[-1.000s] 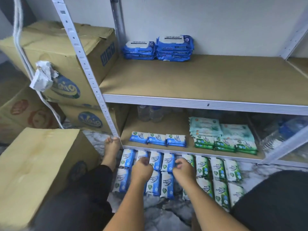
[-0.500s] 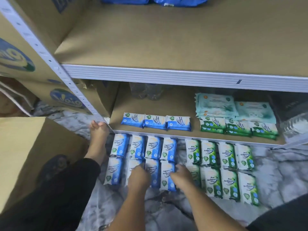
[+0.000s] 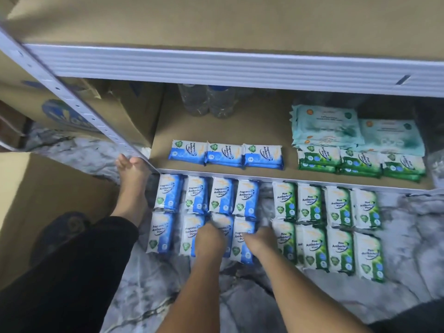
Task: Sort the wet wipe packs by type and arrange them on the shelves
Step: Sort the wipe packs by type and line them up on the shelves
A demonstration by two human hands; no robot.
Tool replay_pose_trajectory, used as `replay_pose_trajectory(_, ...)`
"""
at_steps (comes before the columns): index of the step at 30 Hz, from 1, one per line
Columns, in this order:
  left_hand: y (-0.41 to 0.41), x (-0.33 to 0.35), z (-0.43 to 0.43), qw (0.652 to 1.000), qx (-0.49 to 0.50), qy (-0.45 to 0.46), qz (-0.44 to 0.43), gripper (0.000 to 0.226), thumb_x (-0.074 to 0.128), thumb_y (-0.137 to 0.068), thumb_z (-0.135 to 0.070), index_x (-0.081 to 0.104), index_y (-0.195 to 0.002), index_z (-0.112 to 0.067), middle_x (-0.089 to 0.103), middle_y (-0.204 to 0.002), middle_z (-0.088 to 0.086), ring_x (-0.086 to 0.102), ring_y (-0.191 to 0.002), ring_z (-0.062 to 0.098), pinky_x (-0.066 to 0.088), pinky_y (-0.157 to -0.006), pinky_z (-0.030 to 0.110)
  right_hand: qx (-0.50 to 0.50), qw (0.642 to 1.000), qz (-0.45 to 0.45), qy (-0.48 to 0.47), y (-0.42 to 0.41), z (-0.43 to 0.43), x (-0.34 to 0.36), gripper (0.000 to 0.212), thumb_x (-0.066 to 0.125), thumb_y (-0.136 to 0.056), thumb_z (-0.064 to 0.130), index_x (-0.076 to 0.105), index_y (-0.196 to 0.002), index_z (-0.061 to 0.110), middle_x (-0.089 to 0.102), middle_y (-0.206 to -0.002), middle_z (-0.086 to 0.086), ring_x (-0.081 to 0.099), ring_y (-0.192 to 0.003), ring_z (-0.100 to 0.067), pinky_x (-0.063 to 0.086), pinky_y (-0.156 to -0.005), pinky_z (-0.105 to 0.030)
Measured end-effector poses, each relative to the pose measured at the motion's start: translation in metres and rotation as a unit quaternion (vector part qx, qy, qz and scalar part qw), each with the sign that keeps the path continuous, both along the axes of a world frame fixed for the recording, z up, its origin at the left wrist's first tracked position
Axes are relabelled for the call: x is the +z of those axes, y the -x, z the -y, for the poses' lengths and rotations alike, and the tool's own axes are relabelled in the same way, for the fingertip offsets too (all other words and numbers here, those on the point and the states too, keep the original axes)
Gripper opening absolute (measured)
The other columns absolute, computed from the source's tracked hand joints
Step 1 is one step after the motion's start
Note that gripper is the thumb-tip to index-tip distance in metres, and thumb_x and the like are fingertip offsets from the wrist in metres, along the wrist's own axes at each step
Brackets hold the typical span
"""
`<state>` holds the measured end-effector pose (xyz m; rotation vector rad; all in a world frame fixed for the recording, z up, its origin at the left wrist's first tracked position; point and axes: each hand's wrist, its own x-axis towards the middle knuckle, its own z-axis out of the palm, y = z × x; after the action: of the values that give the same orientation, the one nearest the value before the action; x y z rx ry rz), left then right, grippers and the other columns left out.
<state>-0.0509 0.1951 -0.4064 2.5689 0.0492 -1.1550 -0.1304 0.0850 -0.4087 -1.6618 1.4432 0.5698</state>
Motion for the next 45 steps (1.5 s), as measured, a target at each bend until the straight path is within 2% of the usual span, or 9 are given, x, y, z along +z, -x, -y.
replay_pose_trajectory(8,-0.002,0.024,-0.002,0.993,0.059,0.067,-0.080,0.010,0.054,-0.084,-0.010,0.055,-0.075,-0.006,0.062,-0.068,0.010,0.056,-0.052,0.022,0.045,-0.044,0.024,0.009,0.998,0.029,-0.046,0.017,0.003,0.006,0.018,0.069,-0.085,0.031,0.063,-0.097,0.018,0.071,-0.087,-0.004,0.069,-0.074,-0.020,0.058,-0.065,-0.035)
replay_pose_trajectory(15,0.001,0.065,-0.020,0.982,0.095,0.126,-0.102,0.008,0.067,-0.083,-0.011,0.064,-0.080,-0.004,0.054,-0.064,0.006,0.043,-0.052,0.018,0.031,-0.049,0.022,-0.023,0.993,0.094,-0.067,0.035,0.006,0.046,0.011,0.071,-0.088,0.027,0.064,-0.093,0.020,0.073,-0.090,-0.001,0.070,-0.081,-0.018,0.059,-0.071,-0.034)
replay_pose_trajectory(21,0.010,0.135,-0.024,0.967,0.117,0.217,-0.058,0.019,0.072,-0.084,-0.006,0.057,-0.073,-0.009,0.057,-0.069,0.003,0.050,-0.060,0.013,0.038,-0.053,0.025,-0.038,0.981,0.187,-0.040,0.043,0.010,0.112,0.019,0.076,-0.082,0.033,0.067,-0.095,0.022,0.074,-0.085,0.007,0.072,-0.077,-0.013,0.059,-0.077,-0.035)
replay_pose_trajectory(26,0.013,0.203,-0.027,0.941,0.121,0.316,-0.023,0.017,0.071,-0.086,-0.006,0.060,-0.078,-0.016,0.073,-0.089,0.009,0.059,-0.069,0.010,0.044,-0.065,0.027,-0.054,0.952,0.301,-0.024,0.045,0.013,0.181,0.026,0.076,-0.083,0.035,0.066,-0.102,0.022,0.074,-0.097,0.002,0.072,-0.087,-0.019,0.059,-0.083,-0.041)
replay_pose_trajectory(29,0.011,0.241,-0.028,0.915,0.138,0.379,-0.001,0.017,0.069,-0.085,-0.011,0.072,-0.101,-0.015,0.077,-0.099,0.005,0.072,-0.094,0.023,0.056,-0.089,0.044,-0.060,0.923,0.381,-0.008,0.041,0.013,0.224,0.019,0.078,-0.083,0.030,0.069,-0.097,0.020,0.077,-0.090,0.002,0.074,-0.084,-0.020,0.060,-0.085,-0.044)
replay_pose_trajectory(33,0.005,0.295,-0.025,0.880,0.139,0.448,0.073,0.017,0.069,-0.088,-0.025,0.072,-0.103,-0.018,0.077,-0.099,0.004,0.072,-0.094,0.026,0.056,-0.086,0.049,-0.058,0.884,0.463,0.027,0.029,0.017,0.292,0.016,0.077,-0.086,0.031,0.072,-0.094,0.018,0.077,-0.084,0.003,0.074,-0.077,-0.016,0.059,-0.074,-0.035)
replay_pose_trajectory(37,-0.004,0.354,-0.023,0.869,0.084,0.464,0.148,0.017,0.059,-0.098,-0.038,0.067,-0.109,-0.026,0.071,-0.103,-0.010,0.064,-0.095,0.007,0.046,-0.071,0.028,-0.041,0.855,0.516,0.036,0.009,0.031,0.350,0.017,0.077,-0.086,0.036,0.073,-0.092,0.021,0.078,-0.087,0.003,0.075,-0.083,-0.022,0.060,-0.083,-0.050)
replay_pose_trajectory(41,-0.032,0.392,-0.013,0.849,0.088,0.483,0.197,0.022,0.059,-0.098,-0.040,0.070,-0.106,-0.022,0.071,-0.091,-0.004,0.065,-0.081,0.012,0.047,-0.056,0.020,-0.047,0.838,0.543,0.036,-0.022,0.053,0.395,0.018,0.077,-0.088,0.027,0.074,-0.097,0.012,0.078,-0.085,-0.002,0.076,-0.078,-0.020,0.062,-0.073,-0.040)
replay_pose_trajectory(45,-0.069,0.410,0.005,0.848,0.109,0.470,0.220,0.029,0.065,-0.092,-0.046,0.073,-0.103,-0.021,0.075,-0.081,-0.006,0.069,-0.074,0.012,0.050,-0.065,0.029,-0.069,0.840,0.538,0.018,-0.062,0.078,0.416,0.018,0.078,-0.087,0.025,0.072,-0.094,0.010,0.078,-0.082,-0.004,0.077,-0.074,-0.021,0.060,-0.065,-0.035)
